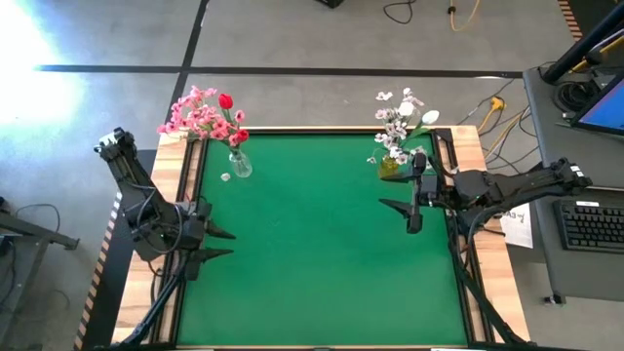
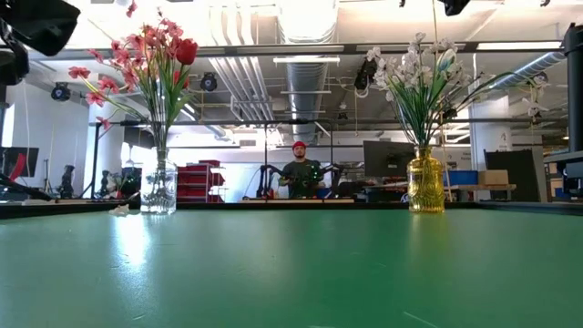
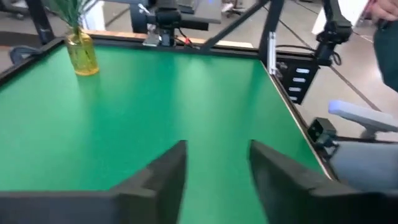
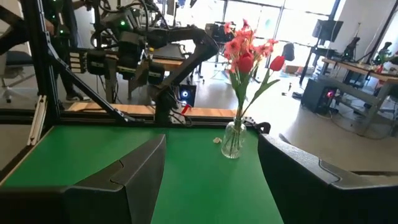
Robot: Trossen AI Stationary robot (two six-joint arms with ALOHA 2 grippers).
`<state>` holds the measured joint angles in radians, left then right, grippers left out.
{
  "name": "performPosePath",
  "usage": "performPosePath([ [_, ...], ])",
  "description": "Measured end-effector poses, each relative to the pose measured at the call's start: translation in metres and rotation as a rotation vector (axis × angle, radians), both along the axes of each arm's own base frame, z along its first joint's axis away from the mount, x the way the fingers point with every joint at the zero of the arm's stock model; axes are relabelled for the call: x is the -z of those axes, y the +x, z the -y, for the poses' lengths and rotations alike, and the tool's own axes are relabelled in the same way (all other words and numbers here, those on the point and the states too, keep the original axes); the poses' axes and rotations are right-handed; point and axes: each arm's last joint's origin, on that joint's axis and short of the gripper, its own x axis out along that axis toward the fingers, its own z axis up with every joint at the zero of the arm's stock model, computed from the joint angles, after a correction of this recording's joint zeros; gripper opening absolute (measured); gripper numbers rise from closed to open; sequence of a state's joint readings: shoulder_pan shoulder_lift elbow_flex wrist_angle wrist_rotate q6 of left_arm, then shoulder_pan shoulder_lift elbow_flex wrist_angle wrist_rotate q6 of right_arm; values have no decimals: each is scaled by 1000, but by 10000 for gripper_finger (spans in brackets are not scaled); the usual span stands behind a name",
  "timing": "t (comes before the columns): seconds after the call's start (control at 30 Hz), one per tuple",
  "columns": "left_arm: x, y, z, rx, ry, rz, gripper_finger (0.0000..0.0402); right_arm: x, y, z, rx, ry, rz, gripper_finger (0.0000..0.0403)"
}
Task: Sort flowers into vase by color
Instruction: Return to Home Position
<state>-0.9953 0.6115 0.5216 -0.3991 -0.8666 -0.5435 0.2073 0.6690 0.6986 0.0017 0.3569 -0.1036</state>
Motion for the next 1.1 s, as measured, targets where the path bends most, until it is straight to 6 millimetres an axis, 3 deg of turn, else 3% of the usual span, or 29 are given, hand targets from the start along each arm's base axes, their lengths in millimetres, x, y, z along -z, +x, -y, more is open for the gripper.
performPosePath([
  [0.17,15,9,-6,-55,37,-7,35,11,-4,1,0,-8,-15,249],
  [0.23,20,12,-9,-54,54,-27,10,16,-8,2,-1,-13,-9,249],
  [0.63,32,20,-26,-38,147,-23,1,33,-43,8,-26,18,176,249],
  [1.1,48,20,-50,-97,188,19,0,20,-65,13,-8,-11,378,249],
])
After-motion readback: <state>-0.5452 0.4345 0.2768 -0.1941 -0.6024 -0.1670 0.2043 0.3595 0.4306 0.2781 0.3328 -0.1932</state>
